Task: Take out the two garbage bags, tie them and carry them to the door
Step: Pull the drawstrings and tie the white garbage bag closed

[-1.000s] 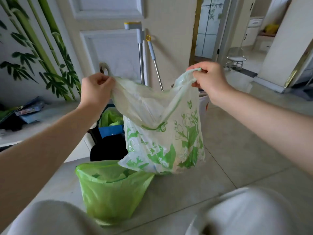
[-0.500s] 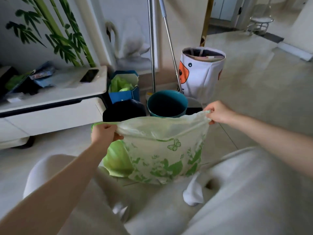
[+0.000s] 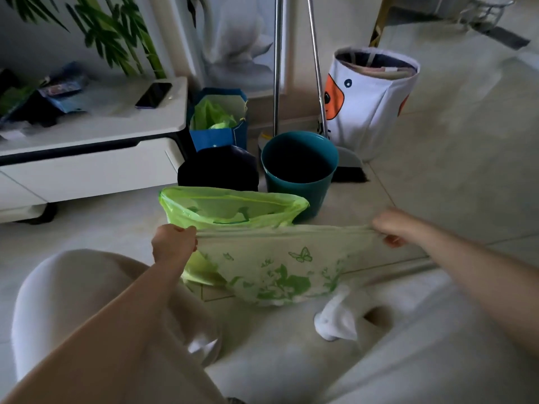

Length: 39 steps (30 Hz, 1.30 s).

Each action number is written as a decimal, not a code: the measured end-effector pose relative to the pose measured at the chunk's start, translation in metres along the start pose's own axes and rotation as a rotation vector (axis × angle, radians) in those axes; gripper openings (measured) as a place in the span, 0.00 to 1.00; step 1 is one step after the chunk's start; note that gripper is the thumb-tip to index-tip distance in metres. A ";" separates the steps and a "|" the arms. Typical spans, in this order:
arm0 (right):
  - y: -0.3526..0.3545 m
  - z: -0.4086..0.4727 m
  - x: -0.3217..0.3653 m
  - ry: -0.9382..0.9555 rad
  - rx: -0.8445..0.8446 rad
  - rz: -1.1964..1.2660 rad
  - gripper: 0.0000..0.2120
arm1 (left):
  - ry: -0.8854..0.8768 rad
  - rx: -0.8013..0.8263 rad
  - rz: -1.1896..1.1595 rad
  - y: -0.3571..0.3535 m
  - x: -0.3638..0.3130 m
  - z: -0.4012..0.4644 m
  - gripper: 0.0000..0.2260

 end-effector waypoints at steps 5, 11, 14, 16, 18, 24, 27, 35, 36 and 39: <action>-0.005 0.006 0.002 0.020 0.087 -0.068 0.08 | -0.051 0.077 0.232 -0.009 -0.006 0.005 0.08; 0.000 0.001 0.039 0.326 0.007 -0.358 0.21 | -0.549 0.087 0.502 -0.030 -0.044 -0.021 0.15; -0.007 -0.002 0.064 0.433 -0.031 -0.337 0.20 | -0.815 0.296 0.397 -0.058 -0.059 -0.047 0.13; -0.012 -0.003 0.081 0.502 -0.042 -0.319 0.17 | -0.900 0.467 0.355 -0.077 -0.063 -0.065 0.10; -0.019 -0.006 0.099 0.579 -0.045 -0.306 0.15 | -0.948 0.595 0.343 -0.094 -0.062 -0.081 0.09; -0.054 -0.011 0.141 0.713 0.044 -0.299 0.19 | -1.075 0.733 0.492 -0.128 -0.048 -0.107 0.11; -0.070 -0.010 0.154 0.735 0.076 -0.317 0.25 | -1.115 0.713 0.566 -0.138 -0.048 -0.110 0.13; -0.074 -0.006 0.170 0.764 0.105 -0.288 0.13 | -1.178 0.695 0.678 -0.155 -0.050 -0.121 0.07; -0.072 -0.006 0.172 0.781 0.096 -0.272 0.11 | -1.164 0.694 0.653 -0.154 -0.051 -0.122 0.07; -0.065 -0.009 0.175 0.810 0.081 -0.216 0.07 | -1.040 0.688 0.495 -0.149 -0.058 -0.119 0.08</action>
Point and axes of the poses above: each hand's wrist, its own z-axis towards the middle knuckle, its own y-axis out of the back of the hand, x = y × z, the point moved 6 cm from there along z, towards the middle knuckle, and after that the axes turned 7 degrees about -z, right-handed, at the moved point
